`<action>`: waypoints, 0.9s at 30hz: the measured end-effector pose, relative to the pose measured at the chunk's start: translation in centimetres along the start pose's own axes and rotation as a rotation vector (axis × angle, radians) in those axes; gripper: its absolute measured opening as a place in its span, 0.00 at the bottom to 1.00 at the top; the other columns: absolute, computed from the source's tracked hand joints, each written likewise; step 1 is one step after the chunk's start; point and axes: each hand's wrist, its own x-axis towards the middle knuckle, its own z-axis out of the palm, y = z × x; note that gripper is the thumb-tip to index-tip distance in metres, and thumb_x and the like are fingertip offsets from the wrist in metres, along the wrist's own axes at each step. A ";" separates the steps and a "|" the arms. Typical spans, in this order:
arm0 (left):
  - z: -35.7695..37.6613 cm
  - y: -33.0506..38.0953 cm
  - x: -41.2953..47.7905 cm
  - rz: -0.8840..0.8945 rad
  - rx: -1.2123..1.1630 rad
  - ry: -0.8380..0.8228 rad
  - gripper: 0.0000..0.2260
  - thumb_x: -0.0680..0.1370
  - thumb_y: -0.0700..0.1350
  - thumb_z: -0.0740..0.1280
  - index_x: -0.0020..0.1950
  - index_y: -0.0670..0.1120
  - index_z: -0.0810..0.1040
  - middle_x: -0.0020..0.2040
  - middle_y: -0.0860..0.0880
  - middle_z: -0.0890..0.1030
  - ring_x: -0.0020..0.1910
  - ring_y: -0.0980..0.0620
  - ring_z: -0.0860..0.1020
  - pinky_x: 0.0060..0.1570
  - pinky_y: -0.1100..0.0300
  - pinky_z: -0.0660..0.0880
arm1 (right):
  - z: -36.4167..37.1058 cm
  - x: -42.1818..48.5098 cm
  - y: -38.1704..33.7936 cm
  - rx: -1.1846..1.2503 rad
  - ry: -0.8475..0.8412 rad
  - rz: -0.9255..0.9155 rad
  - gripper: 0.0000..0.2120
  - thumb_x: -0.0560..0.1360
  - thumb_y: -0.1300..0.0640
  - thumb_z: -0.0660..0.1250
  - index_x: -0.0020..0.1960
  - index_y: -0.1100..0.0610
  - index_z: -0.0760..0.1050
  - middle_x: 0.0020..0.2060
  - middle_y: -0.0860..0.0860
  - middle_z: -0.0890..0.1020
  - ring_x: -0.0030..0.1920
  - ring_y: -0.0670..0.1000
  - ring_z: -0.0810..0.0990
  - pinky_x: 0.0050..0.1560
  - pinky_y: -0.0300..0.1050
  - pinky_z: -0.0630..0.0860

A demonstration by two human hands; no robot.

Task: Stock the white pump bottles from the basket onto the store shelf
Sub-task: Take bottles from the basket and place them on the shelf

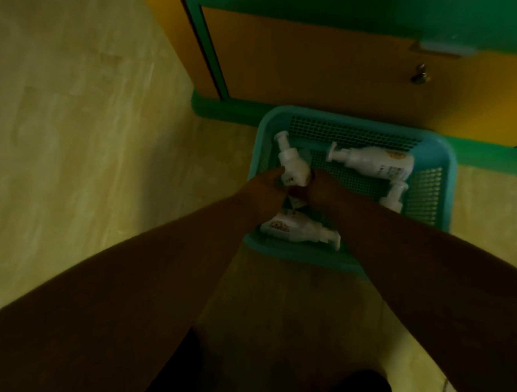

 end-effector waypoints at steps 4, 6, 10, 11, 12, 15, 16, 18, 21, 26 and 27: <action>-0.3 0.9 0.2 0.002 0.010 -0.001 0.21 0.83 0.41 0.58 0.77 0.50 0.65 0.66 0.51 0.74 0.53 0.55 0.74 0.40 0.69 0.74 | -0.8 -0.3 -0.1 0.094 -0.010 0.020 0.25 0.76 0.51 0.73 0.69 0.60 0.75 0.65 0.58 0.80 0.65 0.58 0.79 0.54 0.42 0.72; -0.6 1.7 0.1 -0.011 0.025 0.024 0.23 0.83 0.43 0.59 0.78 0.54 0.62 0.63 0.52 0.73 0.48 0.56 0.74 0.38 0.67 0.73 | -1.2 -0.7 0.0 0.190 -0.027 0.022 0.26 0.77 0.53 0.72 0.72 0.61 0.72 0.69 0.59 0.77 0.68 0.60 0.77 0.59 0.47 0.75; -1.0 3.1 -0.6 0.004 0.020 0.033 0.26 0.82 0.43 0.61 0.78 0.56 0.60 0.71 0.49 0.72 0.58 0.50 0.76 0.50 0.59 0.78 | -2.8 -2.7 0.2 0.348 -0.041 -0.009 0.31 0.75 0.51 0.74 0.74 0.58 0.69 0.69 0.56 0.78 0.66 0.58 0.78 0.59 0.50 0.76; -1.1 3.6 -1.1 0.008 0.024 0.033 0.26 0.82 0.42 0.60 0.79 0.55 0.58 0.72 0.47 0.72 0.60 0.50 0.75 0.53 0.57 0.77 | -3.5 -3.3 0.1 0.362 -0.042 -0.019 0.31 0.75 0.50 0.74 0.74 0.57 0.69 0.68 0.56 0.79 0.64 0.57 0.79 0.61 0.52 0.77; -1.1 4.0 -1.4 0.012 0.026 0.037 0.27 0.82 0.43 0.60 0.80 0.55 0.57 0.72 0.47 0.71 0.60 0.49 0.75 0.54 0.57 0.75 | -4.2 -3.9 0.0 0.382 -0.044 -0.030 0.31 0.75 0.50 0.74 0.73 0.56 0.70 0.66 0.55 0.79 0.63 0.57 0.79 0.63 0.55 0.77; -1.4 5.7 -2.9 0.034 -0.008 0.055 0.28 0.82 0.46 0.62 0.81 0.54 0.55 0.74 0.46 0.69 0.56 0.51 0.76 0.53 0.56 0.77 | -6.9 -6.7 -1.0 0.437 -0.045 -0.090 0.30 0.74 0.50 0.75 0.73 0.55 0.70 0.63 0.51 0.80 0.60 0.55 0.80 0.63 0.56 0.78; -1.5 6.3 -3.5 0.044 -0.013 0.061 0.28 0.82 0.47 0.61 0.81 0.54 0.54 0.74 0.46 0.69 0.53 0.52 0.76 0.50 0.58 0.77 | -7.8 -7.7 -1.4 0.461 -0.055 -0.113 0.31 0.74 0.50 0.75 0.73 0.54 0.70 0.64 0.52 0.81 0.61 0.55 0.81 0.64 0.58 0.78; -2.0 7.6 -5.2 0.080 -0.028 0.072 0.29 0.82 0.49 0.61 0.81 0.52 0.52 0.77 0.46 0.66 0.59 0.51 0.76 0.54 0.59 0.75 | -9.3 -10.1 -2.4 0.525 -0.069 -0.150 0.33 0.70 0.48 0.78 0.72 0.51 0.72 0.63 0.52 0.82 0.61 0.54 0.82 0.66 0.61 0.77; -2.6 10.1 -7.8 0.113 -0.111 0.035 0.30 0.80 0.55 0.64 0.80 0.50 0.58 0.78 0.46 0.65 0.72 0.45 0.69 0.69 0.49 0.69 | -11.4 -13.2 -4.0 0.581 -0.033 -0.218 0.40 0.58 0.39 0.82 0.66 0.47 0.75 0.62 0.50 0.83 0.62 0.54 0.82 0.65 0.61 0.77; -5.0 15.1 -14.2 0.257 -0.234 -0.025 0.20 0.81 0.51 0.64 0.73 0.55 0.69 0.66 0.54 0.77 0.61 0.50 0.77 0.61 0.48 0.76 | -14.8 -19.8 -8.9 0.649 -0.005 -0.325 0.22 0.74 0.57 0.75 0.66 0.50 0.75 0.63 0.55 0.83 0.61 0.57 0.83 0.62 0.59 0.79; -5.6 16.0 -15.6 0.283 -0.234 -0.040 0.21 0.81 0.52 0.64 0.74 0.56 0.69 0.66 0.53 0.77 0.61 0.49 0.77 0.62 0.45 0.76 | -15.3 -21.1 -9.8 0.659 0.000 -0.359 0.25 0.74 0.56 0.75 0.69 0.52 0.74 0.63 0.56 0.83 0.61 0.59 0.83 0.62 0.61 0.78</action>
